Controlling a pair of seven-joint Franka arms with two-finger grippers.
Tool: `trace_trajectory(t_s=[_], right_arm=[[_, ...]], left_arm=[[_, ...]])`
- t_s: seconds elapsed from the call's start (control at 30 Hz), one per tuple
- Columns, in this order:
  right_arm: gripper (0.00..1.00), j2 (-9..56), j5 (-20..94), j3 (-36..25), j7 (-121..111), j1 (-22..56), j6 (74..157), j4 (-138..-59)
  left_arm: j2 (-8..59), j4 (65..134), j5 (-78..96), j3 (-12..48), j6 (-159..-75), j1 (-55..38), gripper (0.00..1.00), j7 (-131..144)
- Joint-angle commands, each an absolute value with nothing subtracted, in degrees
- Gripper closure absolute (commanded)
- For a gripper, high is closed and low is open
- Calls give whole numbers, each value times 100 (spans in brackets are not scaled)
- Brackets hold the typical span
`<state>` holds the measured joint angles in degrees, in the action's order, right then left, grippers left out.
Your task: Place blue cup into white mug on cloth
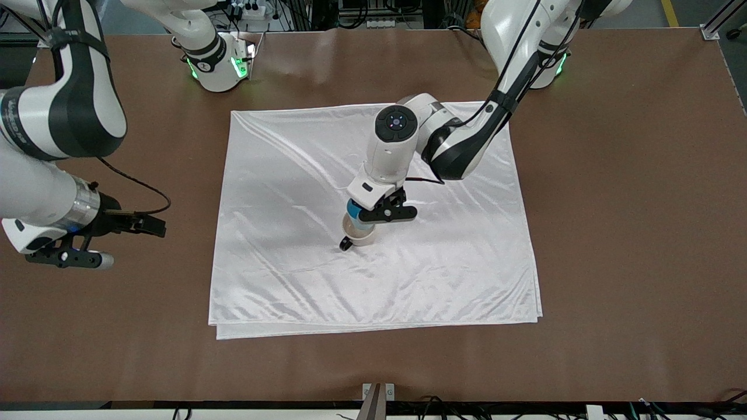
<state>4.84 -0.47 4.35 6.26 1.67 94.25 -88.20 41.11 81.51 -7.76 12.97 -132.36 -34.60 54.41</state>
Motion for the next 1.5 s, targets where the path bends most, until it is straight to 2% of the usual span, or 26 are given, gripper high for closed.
trace_trajectory(t_s=[0.0,0.03,0.07,0.13,0.17,0.2,0.63,0.9,1.47], right_arm=[[0,167,-149,527,387,-18,9273,-9044],[0,150,-149,527,378,-18,9238,-9044],[0,123,-149,519,361,-18,9220,-9044],[0,88,-149,519,290,-26,9211,-9053],[0,70,-149,510,238,-26,9211,-9053],[0,44,-149,510,203,-35,9211,-9053],[0,-61,-132,483,185,-35,9150,-9053],[0,-79,-132,492,193,-26,9149,-9035],[0,-70,96,519,211,0,9378,-8921]], left_arm=[[4192,7989,-940,1231,-13245,-3542,100,5625],[4192,7989,-940,1230,-13245,-3542,100,5625],[4192,7989,-940,1230,-13245,-3542,95,5616],[4192,7998,-940,1239,-13236,-3507,49,5599],[4192,7998,-940,1231,-13236,-3516,19,5607],[4192,7998,-940,1230,-13236,-3533,0,5616],[3982,7989,-949,1222,-13131,-3489,0,5607],[3253,7998,-958,976,-12455,-3375,0,5450],[1934,8007,-870,976,-10899,-2462,0,4360]])
